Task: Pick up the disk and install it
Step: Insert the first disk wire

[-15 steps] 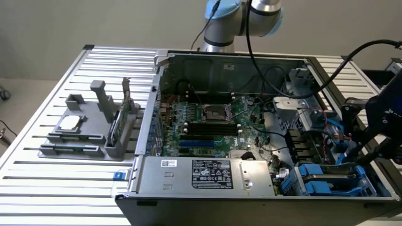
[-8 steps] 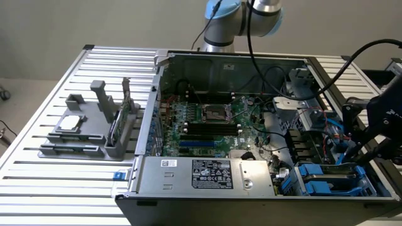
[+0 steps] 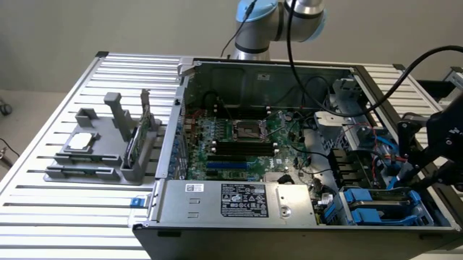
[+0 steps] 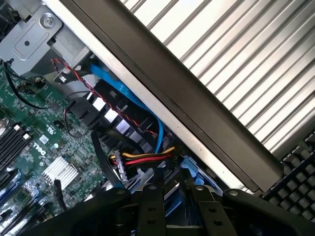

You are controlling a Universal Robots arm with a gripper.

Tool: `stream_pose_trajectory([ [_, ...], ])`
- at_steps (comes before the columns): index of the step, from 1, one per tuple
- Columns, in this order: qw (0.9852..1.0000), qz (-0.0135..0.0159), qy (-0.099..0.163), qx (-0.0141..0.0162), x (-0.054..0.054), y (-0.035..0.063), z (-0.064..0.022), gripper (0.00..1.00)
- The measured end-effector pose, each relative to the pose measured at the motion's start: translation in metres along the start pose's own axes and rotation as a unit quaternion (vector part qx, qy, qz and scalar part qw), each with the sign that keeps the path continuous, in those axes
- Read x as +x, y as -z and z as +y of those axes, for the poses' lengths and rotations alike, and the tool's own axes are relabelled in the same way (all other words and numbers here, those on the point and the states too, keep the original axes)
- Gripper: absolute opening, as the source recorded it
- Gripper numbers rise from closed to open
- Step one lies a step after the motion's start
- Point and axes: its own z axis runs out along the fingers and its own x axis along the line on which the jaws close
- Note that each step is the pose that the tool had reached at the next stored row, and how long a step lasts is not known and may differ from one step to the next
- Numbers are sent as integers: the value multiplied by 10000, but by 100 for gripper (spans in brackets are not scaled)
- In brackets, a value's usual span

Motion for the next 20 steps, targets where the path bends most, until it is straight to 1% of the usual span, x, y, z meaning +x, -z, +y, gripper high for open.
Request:
stream_pose_trajectory([
  [9,9999,2,-138,-6,-43,-1,-12,27],
  [11,9999,9,-157,-2,-49,-2,-15,27],
  [14,9998,56,-181,-5,-53,-3,-17,27],
  [16,9997,79,-210,6,-53,-4,-18,27],
  [17,9997,89,-233,12,-53,-7,-18,27],
  [20,9993,108,-351,32,-54,-18,-19,27],
])
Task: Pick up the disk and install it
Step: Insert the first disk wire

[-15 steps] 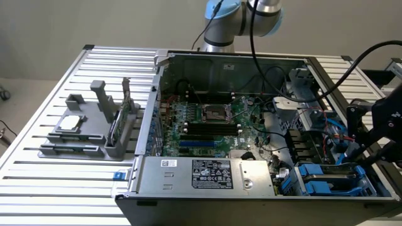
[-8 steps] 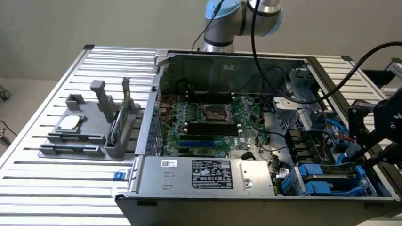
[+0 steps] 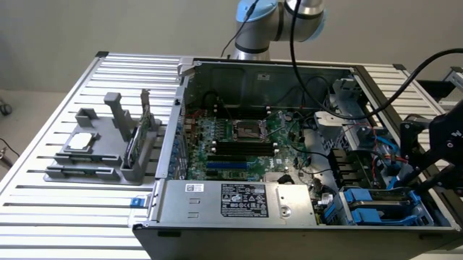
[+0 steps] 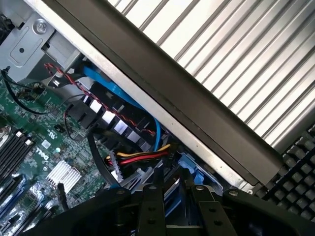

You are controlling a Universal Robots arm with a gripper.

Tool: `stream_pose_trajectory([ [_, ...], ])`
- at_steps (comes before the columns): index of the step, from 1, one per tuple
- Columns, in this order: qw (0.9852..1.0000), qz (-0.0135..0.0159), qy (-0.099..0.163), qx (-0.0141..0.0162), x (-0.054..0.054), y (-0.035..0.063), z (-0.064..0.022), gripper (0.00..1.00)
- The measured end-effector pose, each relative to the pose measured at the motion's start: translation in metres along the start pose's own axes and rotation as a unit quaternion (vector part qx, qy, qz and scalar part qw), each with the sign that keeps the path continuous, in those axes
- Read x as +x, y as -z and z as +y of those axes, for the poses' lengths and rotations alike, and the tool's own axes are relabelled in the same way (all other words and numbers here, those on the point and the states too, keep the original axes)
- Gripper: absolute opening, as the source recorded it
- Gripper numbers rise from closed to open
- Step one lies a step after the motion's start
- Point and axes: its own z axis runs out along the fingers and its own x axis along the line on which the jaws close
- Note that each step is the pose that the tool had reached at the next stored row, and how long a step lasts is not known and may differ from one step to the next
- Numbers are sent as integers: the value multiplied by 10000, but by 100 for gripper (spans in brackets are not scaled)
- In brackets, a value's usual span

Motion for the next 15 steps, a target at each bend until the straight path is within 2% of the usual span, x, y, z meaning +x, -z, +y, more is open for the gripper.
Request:
stream_pose_trajectory([
  [5,9996,26,-288,26,0,-13,-1,27],
  [10,9986,53,-534,39,0,-19,-1,27],
  [15,9973,114,-727,46,0,-23,-1,27],
])
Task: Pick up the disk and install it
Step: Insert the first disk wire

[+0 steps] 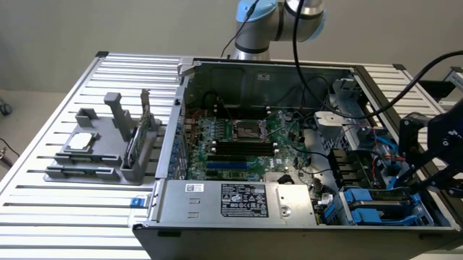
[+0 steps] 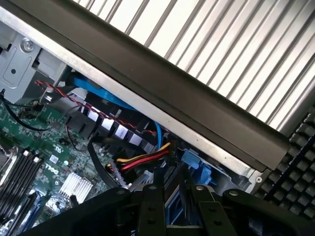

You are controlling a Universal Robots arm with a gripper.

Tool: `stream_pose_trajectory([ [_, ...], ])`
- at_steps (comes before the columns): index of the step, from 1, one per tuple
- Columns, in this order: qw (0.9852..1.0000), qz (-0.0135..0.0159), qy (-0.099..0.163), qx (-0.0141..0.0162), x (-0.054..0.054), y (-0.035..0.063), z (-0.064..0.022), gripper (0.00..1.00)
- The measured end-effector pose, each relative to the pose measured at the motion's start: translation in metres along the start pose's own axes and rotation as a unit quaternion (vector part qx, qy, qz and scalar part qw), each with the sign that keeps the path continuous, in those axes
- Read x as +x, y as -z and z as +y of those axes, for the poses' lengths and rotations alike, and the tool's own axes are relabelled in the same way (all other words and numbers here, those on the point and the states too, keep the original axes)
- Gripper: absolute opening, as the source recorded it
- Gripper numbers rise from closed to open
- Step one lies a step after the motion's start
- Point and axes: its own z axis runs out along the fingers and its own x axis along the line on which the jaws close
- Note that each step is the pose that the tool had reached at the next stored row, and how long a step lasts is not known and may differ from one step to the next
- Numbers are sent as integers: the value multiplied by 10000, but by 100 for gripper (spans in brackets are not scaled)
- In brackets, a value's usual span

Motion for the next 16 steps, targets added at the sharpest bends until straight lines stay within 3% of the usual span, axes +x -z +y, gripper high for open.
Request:
stream_pose_trajectory([
  [9,9998,155,-127,-48,-20,-35,21,27],
  [13,9997,208,-129,-74,-57,-57,58,27],
  [16,9996,238,-130,-74,-85,-81,63,27],
])
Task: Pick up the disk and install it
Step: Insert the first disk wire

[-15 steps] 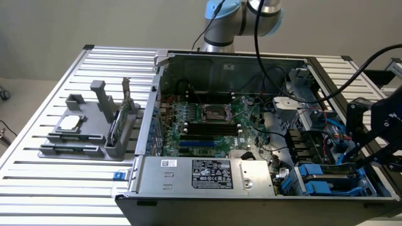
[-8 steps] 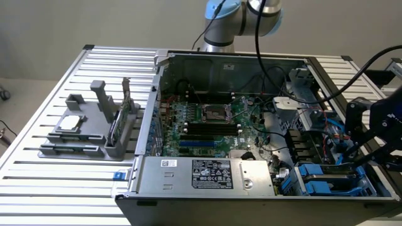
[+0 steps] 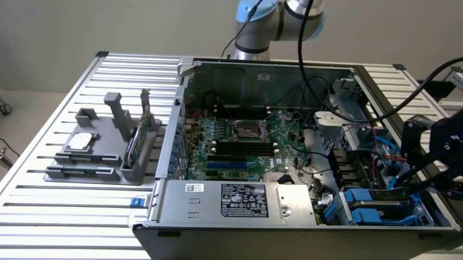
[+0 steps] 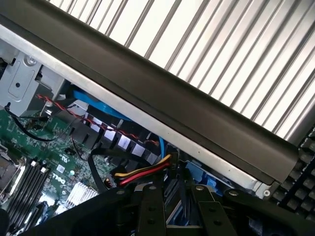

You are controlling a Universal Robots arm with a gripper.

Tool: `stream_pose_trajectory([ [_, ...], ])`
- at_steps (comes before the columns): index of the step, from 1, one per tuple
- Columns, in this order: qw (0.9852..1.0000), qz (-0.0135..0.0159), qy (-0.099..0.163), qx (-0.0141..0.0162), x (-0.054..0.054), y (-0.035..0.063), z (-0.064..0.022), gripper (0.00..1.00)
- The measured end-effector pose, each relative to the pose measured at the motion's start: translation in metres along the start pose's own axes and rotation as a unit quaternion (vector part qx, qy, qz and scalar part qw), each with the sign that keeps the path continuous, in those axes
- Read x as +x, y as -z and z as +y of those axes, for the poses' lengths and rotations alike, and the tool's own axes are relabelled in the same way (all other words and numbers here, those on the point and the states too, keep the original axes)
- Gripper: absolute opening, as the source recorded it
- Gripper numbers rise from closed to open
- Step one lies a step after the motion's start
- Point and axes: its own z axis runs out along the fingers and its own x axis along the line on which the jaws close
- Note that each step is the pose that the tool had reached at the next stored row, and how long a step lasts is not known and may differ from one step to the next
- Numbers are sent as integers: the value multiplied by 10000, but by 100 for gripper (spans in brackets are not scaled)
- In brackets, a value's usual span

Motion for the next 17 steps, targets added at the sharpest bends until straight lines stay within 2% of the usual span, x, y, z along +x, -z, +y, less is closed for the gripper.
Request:
stream_pose_trajectory([
  [4,10000,53,-6,22,-21,-9,12,27],
  [6,10000,85,-13,44,-23,-9,13,25],
  [7,9999,101,-17,53,-23,-9,12,19],
  [8,9999,117,-20,63,-24,-8,13,16],
  [12,9998,172,-31,97,-31,-8,12,16],
  [17,9997,208,-37,100,-29,5,10,16],
])
